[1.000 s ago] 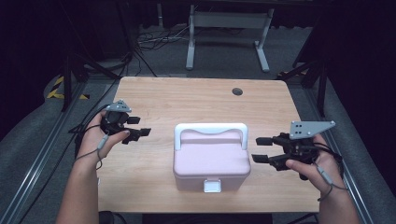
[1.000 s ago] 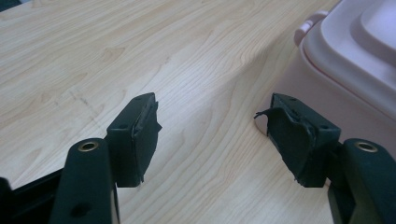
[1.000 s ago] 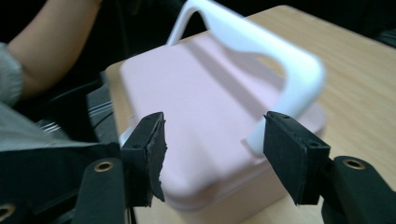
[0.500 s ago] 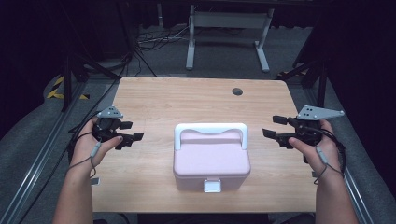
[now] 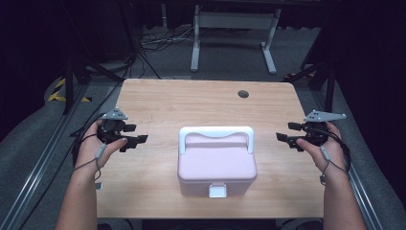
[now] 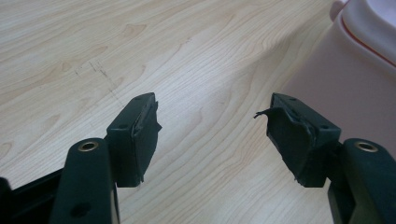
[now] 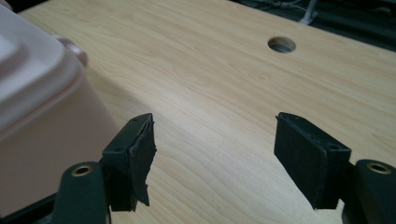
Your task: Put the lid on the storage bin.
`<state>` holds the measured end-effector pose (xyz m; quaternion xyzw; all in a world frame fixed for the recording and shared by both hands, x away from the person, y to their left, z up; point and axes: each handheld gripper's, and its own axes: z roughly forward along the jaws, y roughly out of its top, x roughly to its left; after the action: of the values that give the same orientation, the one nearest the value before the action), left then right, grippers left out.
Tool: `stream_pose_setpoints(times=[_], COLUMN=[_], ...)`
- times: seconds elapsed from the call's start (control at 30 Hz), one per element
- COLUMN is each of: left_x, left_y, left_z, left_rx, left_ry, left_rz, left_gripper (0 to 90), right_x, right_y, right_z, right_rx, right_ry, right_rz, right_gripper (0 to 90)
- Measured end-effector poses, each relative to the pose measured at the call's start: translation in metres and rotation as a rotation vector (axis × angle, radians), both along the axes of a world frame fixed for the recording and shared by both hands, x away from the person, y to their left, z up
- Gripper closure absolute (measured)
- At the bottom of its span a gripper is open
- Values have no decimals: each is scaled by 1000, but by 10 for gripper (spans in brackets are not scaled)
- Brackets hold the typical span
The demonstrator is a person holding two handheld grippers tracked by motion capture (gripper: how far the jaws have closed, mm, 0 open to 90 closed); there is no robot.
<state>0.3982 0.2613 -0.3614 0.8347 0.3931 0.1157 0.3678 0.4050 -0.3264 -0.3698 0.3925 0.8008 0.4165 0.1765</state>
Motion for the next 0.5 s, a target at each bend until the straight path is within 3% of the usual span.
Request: stream_pose_setpoints(times=[0.4,0.5], left_x=[12,14], left_y=[-5,-5], left_z=[-14,-18], left_rx=[7,-6], left_ry=[37,56], left_rz=[7,8], left_gripper=[337,335], right_x=[14,16], right_y=[-6,-6], right_z=[-36,-45], right_rx=[-62,-69], right_ry=[103,156], right_rz=[-34,-31], right_gripper=[284,274])
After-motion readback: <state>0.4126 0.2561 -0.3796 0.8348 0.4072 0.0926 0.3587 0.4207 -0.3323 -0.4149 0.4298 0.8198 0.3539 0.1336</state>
